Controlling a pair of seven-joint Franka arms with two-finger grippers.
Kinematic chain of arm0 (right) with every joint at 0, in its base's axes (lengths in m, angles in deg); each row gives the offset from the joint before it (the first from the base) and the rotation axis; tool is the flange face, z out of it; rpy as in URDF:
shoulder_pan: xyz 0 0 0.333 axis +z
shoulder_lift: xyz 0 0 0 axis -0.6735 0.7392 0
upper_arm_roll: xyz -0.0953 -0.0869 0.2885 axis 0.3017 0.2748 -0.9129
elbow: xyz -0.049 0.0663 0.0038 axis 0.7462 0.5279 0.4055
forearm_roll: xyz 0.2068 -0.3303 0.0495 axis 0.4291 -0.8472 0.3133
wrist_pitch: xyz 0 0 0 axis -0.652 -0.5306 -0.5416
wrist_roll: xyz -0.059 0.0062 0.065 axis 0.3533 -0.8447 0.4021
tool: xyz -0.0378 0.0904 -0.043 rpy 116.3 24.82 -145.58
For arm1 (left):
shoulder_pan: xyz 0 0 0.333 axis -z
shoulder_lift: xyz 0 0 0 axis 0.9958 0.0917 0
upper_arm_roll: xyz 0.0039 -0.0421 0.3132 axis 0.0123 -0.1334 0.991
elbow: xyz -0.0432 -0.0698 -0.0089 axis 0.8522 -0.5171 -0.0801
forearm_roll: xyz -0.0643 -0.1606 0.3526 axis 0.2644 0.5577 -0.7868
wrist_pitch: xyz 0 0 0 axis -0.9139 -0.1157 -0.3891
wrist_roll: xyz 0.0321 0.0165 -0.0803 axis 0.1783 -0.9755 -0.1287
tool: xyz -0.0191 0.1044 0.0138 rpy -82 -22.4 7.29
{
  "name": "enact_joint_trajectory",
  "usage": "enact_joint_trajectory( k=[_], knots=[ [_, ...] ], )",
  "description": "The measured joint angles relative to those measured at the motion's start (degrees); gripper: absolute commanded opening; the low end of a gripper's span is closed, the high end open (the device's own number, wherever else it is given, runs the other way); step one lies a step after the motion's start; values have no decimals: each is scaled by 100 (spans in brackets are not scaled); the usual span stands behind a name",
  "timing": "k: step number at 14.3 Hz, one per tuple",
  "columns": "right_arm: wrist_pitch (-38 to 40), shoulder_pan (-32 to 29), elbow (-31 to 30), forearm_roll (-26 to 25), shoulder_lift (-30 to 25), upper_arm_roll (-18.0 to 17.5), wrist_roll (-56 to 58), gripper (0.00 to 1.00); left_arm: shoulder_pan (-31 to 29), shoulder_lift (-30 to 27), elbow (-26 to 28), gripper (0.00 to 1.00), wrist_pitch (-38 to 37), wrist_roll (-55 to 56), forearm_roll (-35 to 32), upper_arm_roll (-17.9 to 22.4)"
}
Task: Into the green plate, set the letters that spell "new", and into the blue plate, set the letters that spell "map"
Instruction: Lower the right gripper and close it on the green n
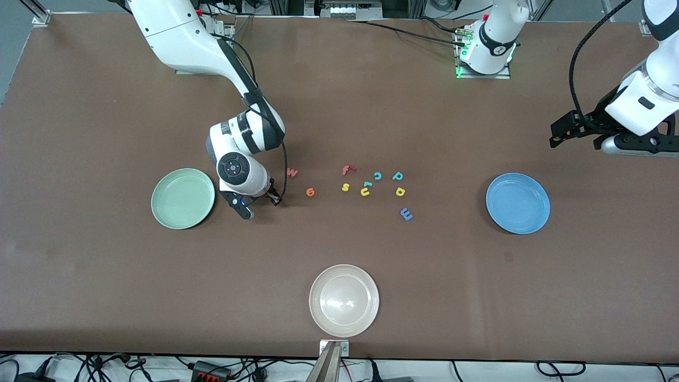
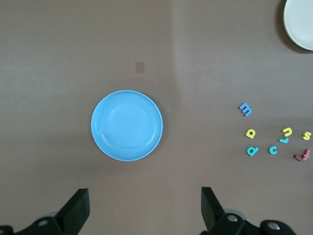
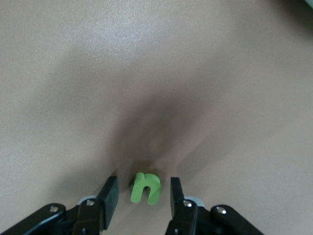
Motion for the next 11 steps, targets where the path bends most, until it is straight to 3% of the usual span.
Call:
enact_joint_trajectory(
  k=[11],
  knots=[
    [-69, 13, -22, -1, 0, -1, 0, 42, 78, 0, 0, 100, 0, 0, 6, -21]
  ],
)
